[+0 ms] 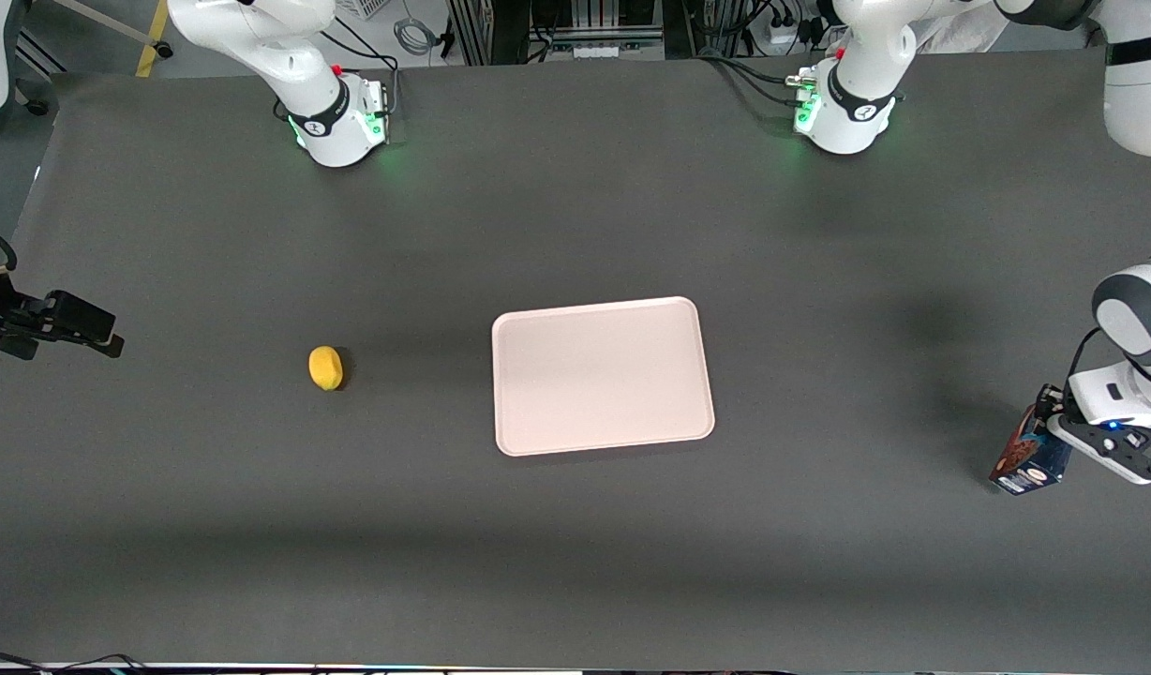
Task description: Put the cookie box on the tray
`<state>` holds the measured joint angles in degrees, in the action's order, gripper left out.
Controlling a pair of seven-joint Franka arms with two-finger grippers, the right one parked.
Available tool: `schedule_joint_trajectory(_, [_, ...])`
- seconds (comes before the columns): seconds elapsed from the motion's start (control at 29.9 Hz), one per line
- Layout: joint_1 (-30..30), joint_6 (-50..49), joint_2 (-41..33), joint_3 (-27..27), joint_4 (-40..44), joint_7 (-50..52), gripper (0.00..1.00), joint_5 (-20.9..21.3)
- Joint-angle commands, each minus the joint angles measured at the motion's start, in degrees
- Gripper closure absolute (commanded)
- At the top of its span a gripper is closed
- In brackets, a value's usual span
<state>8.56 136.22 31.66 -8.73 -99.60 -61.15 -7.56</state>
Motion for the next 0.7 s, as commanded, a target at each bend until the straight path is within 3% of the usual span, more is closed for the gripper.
schedule_joint_trajectory(0.0, [-0.6,-8.9,-0.9,-0.5,7.0,0.3,0.77,-0.8])
schedule_joint_trajectory(0.5, [-0.8,-47.0,-7.2,-0.8,33.3,10.3,0.77,0.8])
schedule_joint_trajectory(0.67, [-0.7,-51.5,-9.0,-0.7,36.0,11.2,0.77,3.0])
